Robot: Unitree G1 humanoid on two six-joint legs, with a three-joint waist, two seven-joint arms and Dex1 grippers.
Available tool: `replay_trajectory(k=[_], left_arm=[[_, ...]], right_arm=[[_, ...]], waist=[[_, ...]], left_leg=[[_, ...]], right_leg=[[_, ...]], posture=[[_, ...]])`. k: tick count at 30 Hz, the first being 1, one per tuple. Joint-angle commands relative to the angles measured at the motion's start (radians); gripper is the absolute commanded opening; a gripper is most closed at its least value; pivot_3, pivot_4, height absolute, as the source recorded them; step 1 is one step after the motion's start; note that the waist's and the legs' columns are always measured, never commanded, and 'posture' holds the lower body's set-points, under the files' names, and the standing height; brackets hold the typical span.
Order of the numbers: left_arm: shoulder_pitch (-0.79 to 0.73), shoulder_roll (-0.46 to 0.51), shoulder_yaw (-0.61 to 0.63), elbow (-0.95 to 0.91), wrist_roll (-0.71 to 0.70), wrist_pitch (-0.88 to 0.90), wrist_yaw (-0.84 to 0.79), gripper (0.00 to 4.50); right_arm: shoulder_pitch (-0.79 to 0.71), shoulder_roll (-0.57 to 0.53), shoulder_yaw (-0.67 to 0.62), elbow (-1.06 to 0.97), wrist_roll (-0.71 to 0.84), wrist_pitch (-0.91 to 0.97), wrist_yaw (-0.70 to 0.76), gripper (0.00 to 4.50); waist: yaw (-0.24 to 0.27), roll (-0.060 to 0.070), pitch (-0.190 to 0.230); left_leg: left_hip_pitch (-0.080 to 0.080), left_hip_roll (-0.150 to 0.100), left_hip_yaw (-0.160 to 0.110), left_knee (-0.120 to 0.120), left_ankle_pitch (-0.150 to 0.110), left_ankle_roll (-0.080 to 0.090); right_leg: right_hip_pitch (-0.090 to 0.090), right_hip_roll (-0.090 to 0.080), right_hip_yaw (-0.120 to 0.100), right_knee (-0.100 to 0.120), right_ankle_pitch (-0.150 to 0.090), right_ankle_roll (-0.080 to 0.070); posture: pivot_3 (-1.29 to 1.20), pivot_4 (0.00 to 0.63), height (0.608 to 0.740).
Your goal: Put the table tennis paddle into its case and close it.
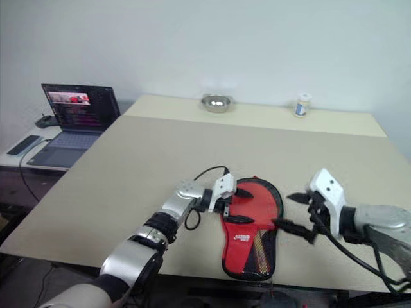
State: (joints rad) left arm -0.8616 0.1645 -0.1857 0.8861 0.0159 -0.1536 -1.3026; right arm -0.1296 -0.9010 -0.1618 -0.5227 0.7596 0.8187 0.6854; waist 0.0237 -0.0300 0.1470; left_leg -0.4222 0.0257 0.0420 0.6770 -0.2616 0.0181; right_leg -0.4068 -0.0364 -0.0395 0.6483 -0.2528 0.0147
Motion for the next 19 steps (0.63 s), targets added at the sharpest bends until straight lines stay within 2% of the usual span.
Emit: replay_trajectory(k=[1,4,9,15,19], left_arm=[[0.018,0.064,0.069,-0.203,-0.081,0.128,0.032,4.50],[0.098,0.126,0.100,-0.395,-0.135,0.254,0.048,4.50],[0.231,0.190,0.090,-0.671,-0.201,0.419,0.075,4.50],[0.317,0.256,0.082,-0.744,-0.225,0.469,0.081,4.50],[0.295,0.243,0.077,-0.708,-0.221,0.454,0.133,4.50]], right_arm=[[-0.080,0.102,0.064,0.180,-0.124,-0.229,0.075,4.48],[-0.147,0.161,0.098,0.344,-0.211,-0.367,0.137,4.48],[-0.198,0.117,0.062,0.527,-0.232,-0.452,0.305,4.48],[-0.189,0.082,0.044,0.485,-0.223,-0.418,0.349,4.48],[-0.132,0.066,0.013,0.438,-0.217,-0.387,0.345,4.48]], waist=[[-0.004,0.002,0.003],[-0.012,0.009,0.009],[-0.010,0.015,0.014],[-0.004,0.015,0.015],[-0.003,0.015,0.015]], left_leg=[[-0.001,0.000,0.000,0.000,0.000,0.000],[-0.001,0.001,0.000,-0.001,0.000,0.000],[0.000,0.001,0.001,-0.001,0.000,0.000],[0.003,0.002,0.002,0.001,0.000,0.000],[0.005,0.003,0.002,0.001,0.000,0.000]], right_leg=[[-0.001,0.001,0.000,0.001,0.000,0.000],[-0.002,0.005,0.000,0.001,0.000,0.000],[-0.001,0.006,0.001,0.001,0.000,0.000],[0.001,0.006,0.002,0.002,0.000,0.000],[0.001,0.006,0.002,0.003,0.001,-0.001]], posture=[[0.00,0.150,0.740],[0.00,0.150,0.740],[0.00,0.150,0.740],[0.00,0.150,0.740],[0.00,0.150,0.740]])
